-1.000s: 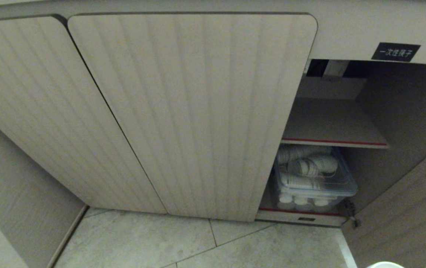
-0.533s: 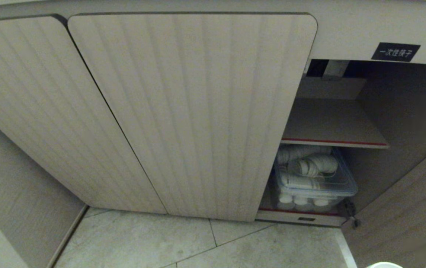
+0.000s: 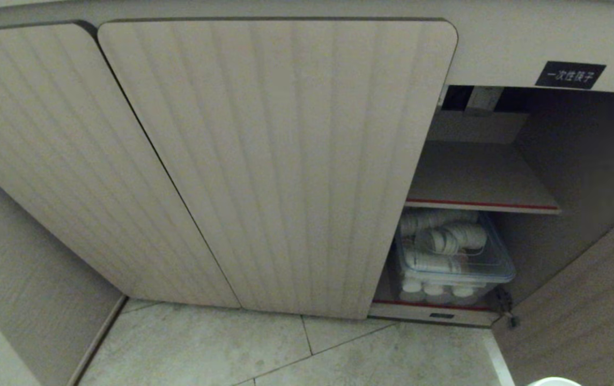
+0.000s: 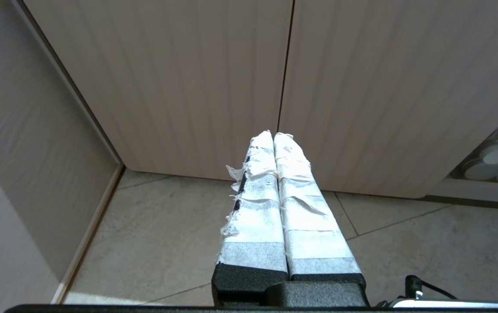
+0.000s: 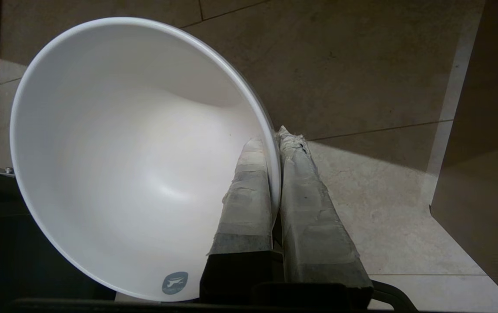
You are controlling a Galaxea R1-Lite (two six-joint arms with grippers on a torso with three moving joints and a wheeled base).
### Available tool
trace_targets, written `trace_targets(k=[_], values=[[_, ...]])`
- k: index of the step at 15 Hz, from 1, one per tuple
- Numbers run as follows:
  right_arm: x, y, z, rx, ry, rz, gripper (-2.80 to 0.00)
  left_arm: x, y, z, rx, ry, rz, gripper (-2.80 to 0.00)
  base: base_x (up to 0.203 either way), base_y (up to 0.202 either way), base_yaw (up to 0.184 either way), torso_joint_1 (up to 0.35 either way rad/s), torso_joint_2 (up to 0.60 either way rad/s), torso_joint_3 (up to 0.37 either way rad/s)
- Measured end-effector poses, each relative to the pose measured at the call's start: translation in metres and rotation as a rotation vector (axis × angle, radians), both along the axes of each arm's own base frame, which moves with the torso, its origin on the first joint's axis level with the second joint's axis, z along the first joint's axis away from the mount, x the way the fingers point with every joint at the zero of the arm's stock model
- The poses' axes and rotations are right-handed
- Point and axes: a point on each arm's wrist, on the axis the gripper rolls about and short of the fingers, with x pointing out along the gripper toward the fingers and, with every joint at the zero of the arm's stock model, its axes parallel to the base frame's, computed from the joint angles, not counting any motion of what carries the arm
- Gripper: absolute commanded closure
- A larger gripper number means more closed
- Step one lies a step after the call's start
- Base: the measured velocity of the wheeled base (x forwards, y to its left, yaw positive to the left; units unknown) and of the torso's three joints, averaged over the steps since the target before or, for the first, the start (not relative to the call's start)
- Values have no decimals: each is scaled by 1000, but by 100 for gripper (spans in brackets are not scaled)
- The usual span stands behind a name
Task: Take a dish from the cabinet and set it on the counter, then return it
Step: Place it on the table
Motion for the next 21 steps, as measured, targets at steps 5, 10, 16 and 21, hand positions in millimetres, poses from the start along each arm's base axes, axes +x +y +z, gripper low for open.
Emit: trace_targets(k=[5,10,16,21], values=[[0,0,0,0,-1,-6,0,0,0,0,0,0,0,0,0,0,0,0,0,0],[-1,-1,-1,-3,6,-10,0,0,0,0,0,0,0,0,0,0,0,0,0,0],[1,-1,1,-9,0,-18,0,0,0,0,0,0,0,0,0,0,0,0,0,0],[2,-1,0,-13,3,-20,0,0,0,0,0,0,0,0,0,0,0,0,0,0]])
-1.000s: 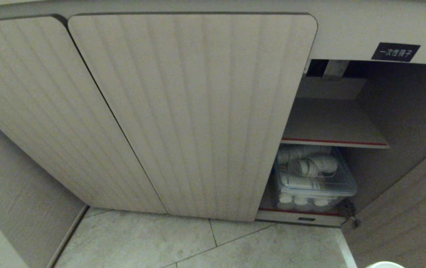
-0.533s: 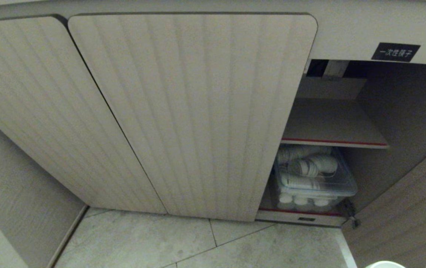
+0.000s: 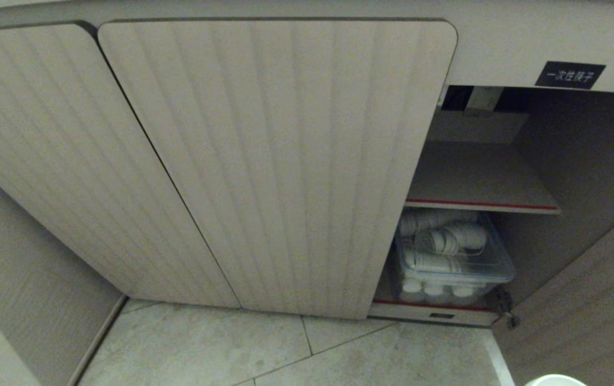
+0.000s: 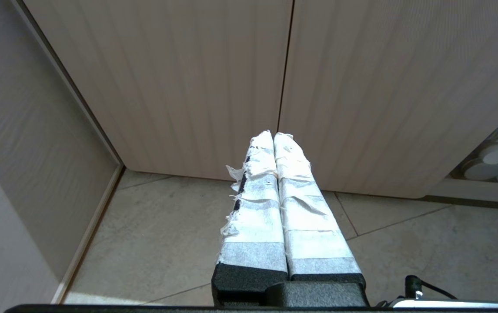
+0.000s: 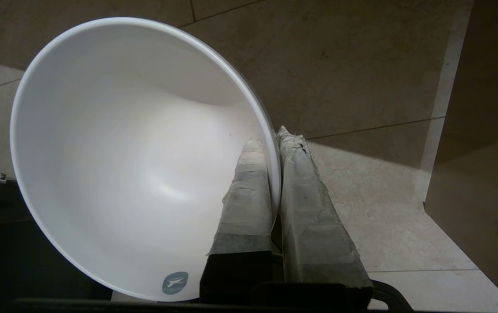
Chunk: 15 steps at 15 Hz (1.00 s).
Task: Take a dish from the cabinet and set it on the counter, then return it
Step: Place it on the table
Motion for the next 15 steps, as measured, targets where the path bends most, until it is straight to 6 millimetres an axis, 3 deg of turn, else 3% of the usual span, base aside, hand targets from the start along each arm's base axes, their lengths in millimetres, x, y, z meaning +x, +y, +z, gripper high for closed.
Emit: trace_targets(k=[10,15], values=[[1,0,2,0,-5,5,0,0,0,0,0,0,0,0,0,0,0,0,0,0],[1,0,2,-13,-11,16,0,0,0,0,0,1,0,0,0,0,0,65,-233,-269]])
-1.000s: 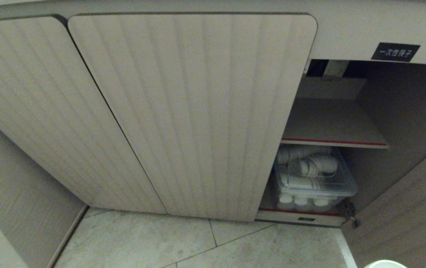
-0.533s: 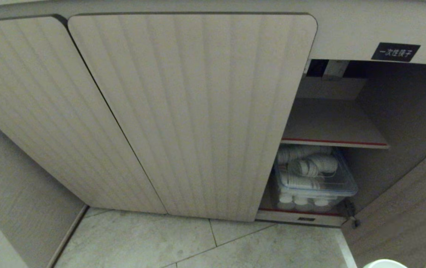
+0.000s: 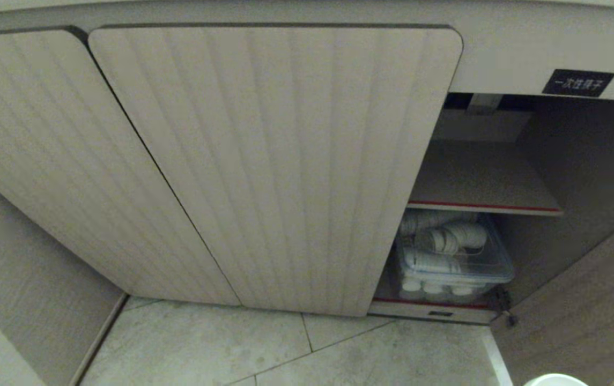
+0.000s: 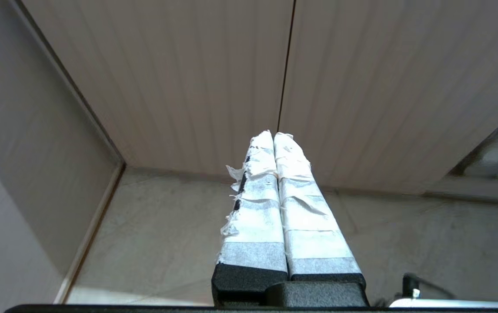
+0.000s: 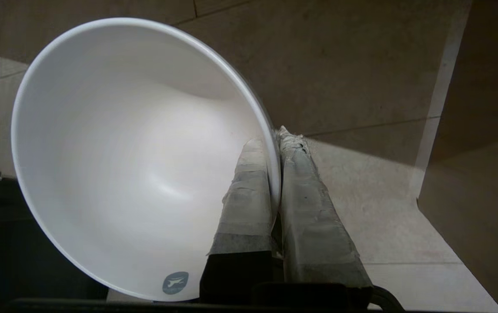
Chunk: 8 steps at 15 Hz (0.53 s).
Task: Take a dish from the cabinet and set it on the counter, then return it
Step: Place it on the table
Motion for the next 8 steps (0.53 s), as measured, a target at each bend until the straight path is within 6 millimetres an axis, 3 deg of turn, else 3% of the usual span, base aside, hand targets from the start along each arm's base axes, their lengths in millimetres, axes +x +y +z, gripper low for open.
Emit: trace_targets(k=[8], values=[[0,0,-1,-3,1,2,0,0,0,0,0,-1,0,0,0,0,0,132,-498,-309]])
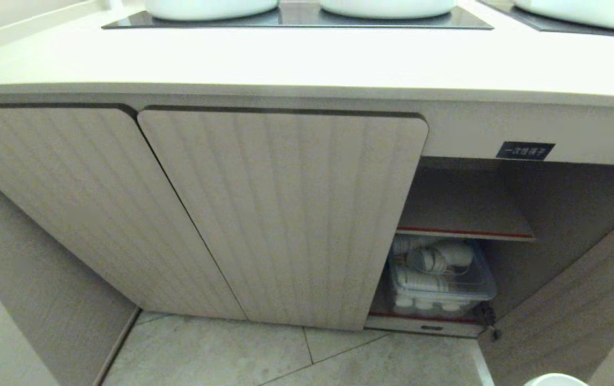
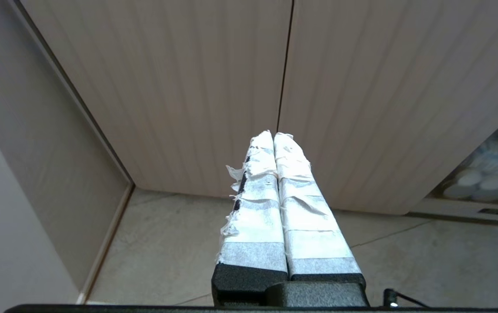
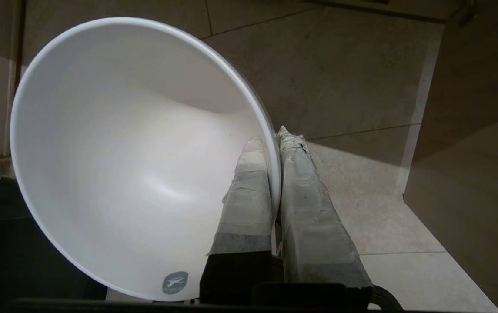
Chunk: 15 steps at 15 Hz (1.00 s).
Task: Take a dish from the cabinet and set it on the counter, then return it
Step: Place it on the table
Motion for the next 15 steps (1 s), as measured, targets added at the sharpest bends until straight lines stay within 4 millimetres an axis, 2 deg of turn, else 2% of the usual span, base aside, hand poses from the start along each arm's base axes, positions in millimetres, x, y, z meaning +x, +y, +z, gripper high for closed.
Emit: trace_targets(k=[15], values=[[0,0,0,2,1,-1,0,0,0,0,0,0,0,0,0,0,0,210,-509,-299]])
